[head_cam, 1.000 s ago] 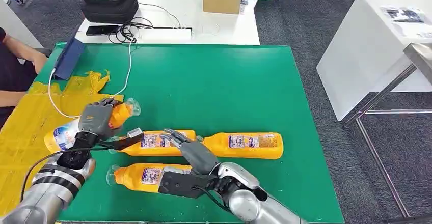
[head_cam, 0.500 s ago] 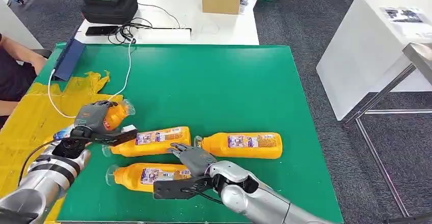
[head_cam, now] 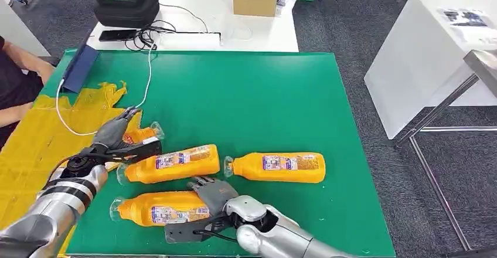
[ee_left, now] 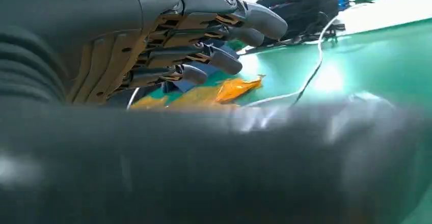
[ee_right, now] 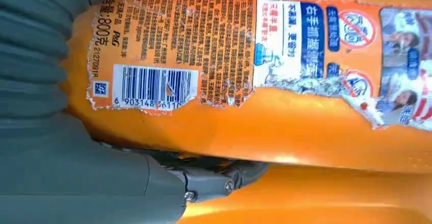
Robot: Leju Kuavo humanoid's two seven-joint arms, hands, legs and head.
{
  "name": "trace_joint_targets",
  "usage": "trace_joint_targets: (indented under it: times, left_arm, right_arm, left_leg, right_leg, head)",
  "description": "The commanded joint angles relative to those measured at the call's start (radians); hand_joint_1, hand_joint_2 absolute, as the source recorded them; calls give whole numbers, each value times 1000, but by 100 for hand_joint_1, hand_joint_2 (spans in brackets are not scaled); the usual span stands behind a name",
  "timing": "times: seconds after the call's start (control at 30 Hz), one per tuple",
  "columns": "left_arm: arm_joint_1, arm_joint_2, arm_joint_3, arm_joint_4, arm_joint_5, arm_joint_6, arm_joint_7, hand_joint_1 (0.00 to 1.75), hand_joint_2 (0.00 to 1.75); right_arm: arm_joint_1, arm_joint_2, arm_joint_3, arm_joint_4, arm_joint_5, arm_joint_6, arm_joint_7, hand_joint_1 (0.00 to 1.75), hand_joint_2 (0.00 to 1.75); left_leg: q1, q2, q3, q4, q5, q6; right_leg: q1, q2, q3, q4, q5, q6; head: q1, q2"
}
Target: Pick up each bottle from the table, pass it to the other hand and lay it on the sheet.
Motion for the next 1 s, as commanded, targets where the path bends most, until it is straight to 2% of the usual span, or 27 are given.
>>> trace_joint_targets:
  times: [0.03, 0.07, 0.13, 0.17, 0.2, 0.23, 0.33, 0.53, 0.6, 0.73, 0.8, 0.87, 0.93, 1.0]
  left_arm:
    - [-58, -72, 205, 19, 165, -7, -93, 0, 0]
    - [-62, -94, 294, -1, 276, -30, -141, 0, 0]
    - [-65, -115, 385, -38, 402, -77, -192, 0, 0]
    - [-63, -128, 435, -67, 479, -110, -221, 0, 0]
    - [-62, -135, 467, -90, 536, -145, -233, 0, 0]
    - [-58, -142, 504, -122, 606, -187, -242, 0, 0]
    - [-52, -139, 498, -141, 614, -200, -238, 0, 0]
    - [-30, -163, 613, -229, 853, -286, -234, 0, 0]
    - [-23, -167, 663, -266, 935, -264, -228, 0, 0]
    - [-18, -164, 659, -278, 941, -264, -224, 0, 0]
    - [-12, -183, 731, -324, 1047, -196, -242, 0, 0]
    - [2, -190, 800, -401, 1156, -126, -243, 0, 0]
    - [28, -166, 793, -452, 1183, -84, -228, 0, 0]
    - [68, -135, 790, -487, 1209, -72, -219, 0, 0]
  right_arm:
    - [4, 46, 26, 120, 14, -4, -2, 0, 175]
    - [4, 57, 41, 136, 24, 2, 1, 0, 175]
    - [6, 75, 56, 169, 34, 2, 2, 0, 175]
    - [9, 81, 57, 185, 34, -2, 0, 143, 175]
    - [10, 81, 58, 195, 34, -7, -3, 175, 175]
    - [10, 80, 54, 202, 29, -11, -10, 175, 175]
    - [10, 77, 53, 202, 27, -12, -14, 175, 175]
    - [3, 63, 32, 177, -3, -9, -18, 175, 175]
    - [5, 56, 17, 167, -19, -17, -13, 175, 175]
    - [5, 53, 16, 163, -21, -19, -13, 175, 175]
    - [10, 46, -2, 154, -49, -35, -13, 175, 175]
    - [24, 35, -68, 124, -152, -63, -45, 175, 175]
    - [66, 30, -167, 58, -315, -95, -116, 175, 175]
    - [134, 16, -271, -89, -482, -146, -183, 175, 175]
  left_leg:
    - [1, -4, 1, 0, 0, 1]
    - [1, -6, 1, 0, 0, 2]
    - [1, -6, 1, 0, 0, 2]
    - [1, -6, 0, 0, 0, 1]
    - [2, -7, 1, 0, 0, 2]
    - [1, -6, 1, 0, 0, 2]
    - [1, -4, 2, 0, 0, 2]
    - [1, -5, 3, -1, 0, 2]
    - [1, -2, 2, -1, 0, 1]
    - [1, -3, 4, -1, 0, 2]
    - [1, -5, 4, -2, 0, 2]
    - [1, -4, 3, -1, 0, 2]
    - [1, -3, 2, -1, 0, 2]
    - [1, -2, 4, -1, 0, 2]
  right_leg:
    - [1, -2, 2, -1, 0, 1]
    - [1, -3, 3, -1, -1, 1]
    - [1, -4, 3, -1, -1, 1]
    - [1, -4, 2, -1, -1, 1]
    - [1, -4, 3, -1, -1, 1]
    - [1, -4, 2, -1, -1, 1]
    - [1, -2, 3, -1, 0, 1]
    - [1, -3, 4, -2, 0, 1]
    - [0, -1, 2, -1, 0, 1]
    - [0, -1, 4, -2, 0, 1]
    - [0, -3, 5, -2, -1, 1]
    - [0, -2, 4, -1, 0, 1]
    - [0, 0, 3, -1, 0, 1]
    - [0, 0, 4, -2, 0, 1]
  head:
    - [0, 0]
    - [0, 0]
    - [0, 0]
    - [0, 0]
    - [0, 0]
    - [0, 0]
    - [0, 0]
    - [0, 0]
    - [0, 0]
    - [0, 0]
    - [0, 0]
    - [0, 0]
    - [0, 0]
    - [0, 0]
